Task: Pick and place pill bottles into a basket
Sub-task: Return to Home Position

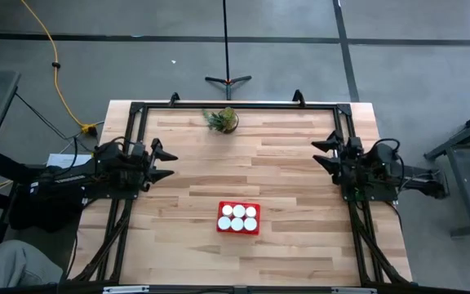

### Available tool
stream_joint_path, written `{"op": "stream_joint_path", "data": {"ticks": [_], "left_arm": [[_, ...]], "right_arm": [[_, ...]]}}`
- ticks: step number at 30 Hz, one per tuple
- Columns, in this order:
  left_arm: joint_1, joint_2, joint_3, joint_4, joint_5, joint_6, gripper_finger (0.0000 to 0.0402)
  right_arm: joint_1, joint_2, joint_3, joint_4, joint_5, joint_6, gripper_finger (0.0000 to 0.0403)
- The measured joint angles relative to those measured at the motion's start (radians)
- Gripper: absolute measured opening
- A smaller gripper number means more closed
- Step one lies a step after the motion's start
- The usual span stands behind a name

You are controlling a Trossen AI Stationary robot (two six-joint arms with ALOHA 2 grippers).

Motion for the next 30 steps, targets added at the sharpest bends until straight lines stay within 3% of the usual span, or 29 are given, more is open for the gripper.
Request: {"op": "stream_joint_path", "data": {"ticks": [15, 21, 23, 30], "left_arm": [[0.0, 0.0, 0.0, -0.141, -0.099, 0.029, 0.0287], [0.0, 0.0, 0.0, -0.181, -0.103, 0.016, 0.0287], [0.0, 0.0, 0.0, -0.174, -0.092, 0.013, 0.0287], [-0.001, 0.0, 0.0, -0.155, 0.016, 0.19, 0.0287]], "right_arm": [[-0.018, 0.0, 0.0, -0.105, 0.004, 0.003, 0.0255], [-0.018, 0.001, 0.0, -0.105, 0.006, 0.134, 0.0255], [-0.018, 0.001, 0.0, -0.108, -0.021, 0.147, 0.0255], [-0.018, 0.001, 0.0, -0.111, -0.228, -0.104, 0.0255]]}}
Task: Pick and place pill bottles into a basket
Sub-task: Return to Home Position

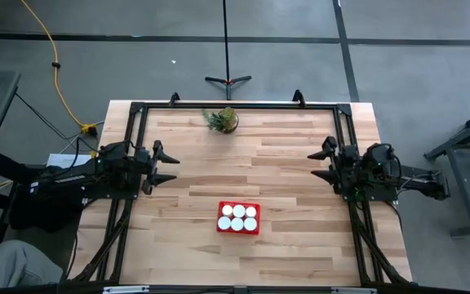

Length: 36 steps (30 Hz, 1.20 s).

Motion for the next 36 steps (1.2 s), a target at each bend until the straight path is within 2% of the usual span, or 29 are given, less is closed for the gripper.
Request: {"op": "stream_joint_path", "data": {"ticks": [10, 18, 23, 29, 36], "left_arm": [[0.0, 0.0, 0.0, 0.005, 0.004, 0.04, 0.0287], [0.0, 0.0, 0.0, -0.06, -0.008, 0.066, 0.0287], [0.0, 0.0, 0.0, -0.085, -0.011, 0.13, 0.0287], [0.0, 0.0, 0.0, -0.084, -0.014, 0.14, 0.0287], [0.0, 0.0, 0.0, -0.086, -0.035, 0.14, 0.0287]], "right_arm": [[0.0, 0.0, 0.0, -0.023, -0.04, -0.03, 0.0255], [0.0, 0.0, 0.0, -0.16, 0.027, -0.02, 0.0255], [0.0, 0.0, 0.0, -0.166, 0.102, -0.021, 0.0255], [0.0, 0.0, 0.0, -0.162, 0.016, -0.169, 0.0255], [0.0, 0.0, 0.0, -0.169, 0.011, -0.223, 0.0255]]}}
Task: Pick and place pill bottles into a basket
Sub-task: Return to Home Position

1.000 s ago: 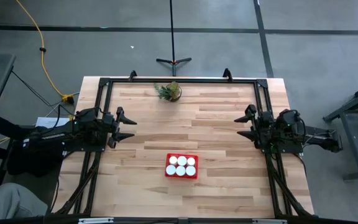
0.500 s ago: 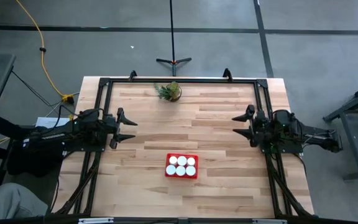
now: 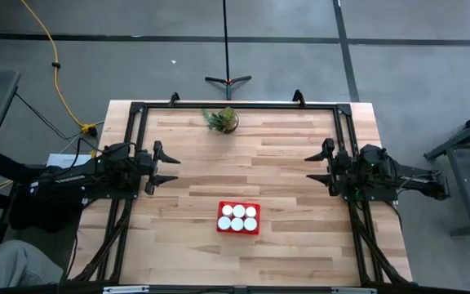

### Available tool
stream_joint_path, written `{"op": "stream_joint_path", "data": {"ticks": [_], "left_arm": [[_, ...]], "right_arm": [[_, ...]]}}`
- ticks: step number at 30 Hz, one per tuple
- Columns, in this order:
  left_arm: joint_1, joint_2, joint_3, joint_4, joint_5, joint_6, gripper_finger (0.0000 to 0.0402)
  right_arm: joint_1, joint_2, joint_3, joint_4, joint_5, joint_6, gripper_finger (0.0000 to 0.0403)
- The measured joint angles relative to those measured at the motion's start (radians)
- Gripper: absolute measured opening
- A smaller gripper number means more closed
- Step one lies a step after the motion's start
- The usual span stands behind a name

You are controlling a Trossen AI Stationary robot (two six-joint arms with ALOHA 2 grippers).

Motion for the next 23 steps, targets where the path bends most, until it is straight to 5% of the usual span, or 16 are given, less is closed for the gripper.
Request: {"op": "stream_joint_path", "data": {"ticks": [23], "left_arm": [[0.0, 0.0, 0.0, 0.0, -0.003, 0.0, 0.0287]], "right_arm": [[0.0, 0.0, 0.0, -0.061, 0.043, 0.002, 0.0255]]}}
